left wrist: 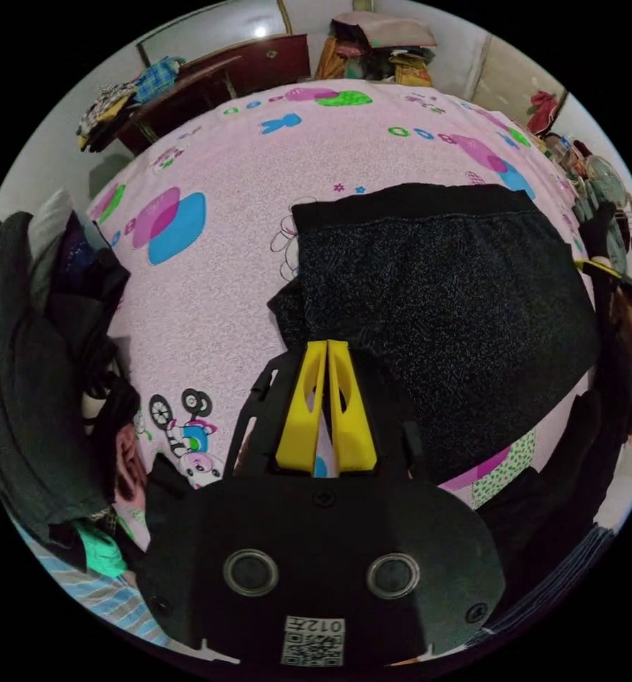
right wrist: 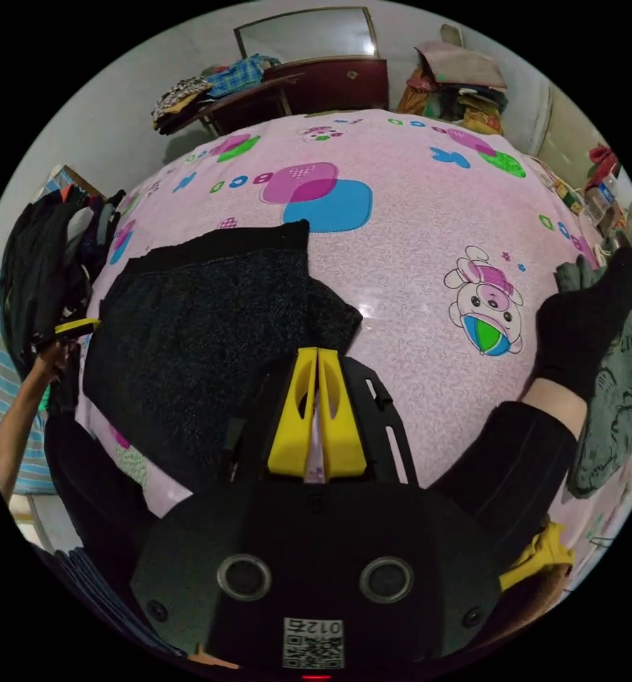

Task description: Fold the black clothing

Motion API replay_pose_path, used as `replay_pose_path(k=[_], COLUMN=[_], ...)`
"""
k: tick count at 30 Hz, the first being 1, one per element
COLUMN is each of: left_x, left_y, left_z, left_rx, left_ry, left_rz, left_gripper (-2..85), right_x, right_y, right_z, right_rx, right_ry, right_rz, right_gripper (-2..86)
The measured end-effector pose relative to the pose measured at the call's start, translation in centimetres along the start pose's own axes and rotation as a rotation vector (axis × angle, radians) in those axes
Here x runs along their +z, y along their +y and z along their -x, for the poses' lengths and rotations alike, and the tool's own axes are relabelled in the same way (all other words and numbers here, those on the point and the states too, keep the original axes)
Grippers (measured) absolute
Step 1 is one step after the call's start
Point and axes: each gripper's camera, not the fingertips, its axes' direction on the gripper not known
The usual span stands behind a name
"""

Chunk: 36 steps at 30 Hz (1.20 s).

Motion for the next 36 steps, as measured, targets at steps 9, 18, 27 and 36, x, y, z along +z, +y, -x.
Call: replay_pose_path(k=[9,18,27,36], left_x=[-0.3,0.4,-4.9,-1.9], left_y=[3.3,3.0,0.5,0.3], left_z=[-4.1,-2.6,-7.9,-9.5], left_rx=[0.180,0.126,0.224,0.368], left_ry=[0.072,0.125,0.218,0.076], left_rz=[0.039,0.073,-0.090,-0.033], left_gripper=[0.0,-0.1,0.0,-0.1], right_x=[2.0,5.6,7.0,13.2], right_y=[5.4,5.5,6.9,9.5], right_z=[2.0,2.6,9.8,11.9], right_rx=[-0.096,-0.136,-0.274,-0.357], right_ry=[-0.086,-0.023,-0.087,-0.019], right_rz=[0.127,0.178,0.052,0.088], right_gripper=[-0.9,-0.9,-0.9,-0.9])
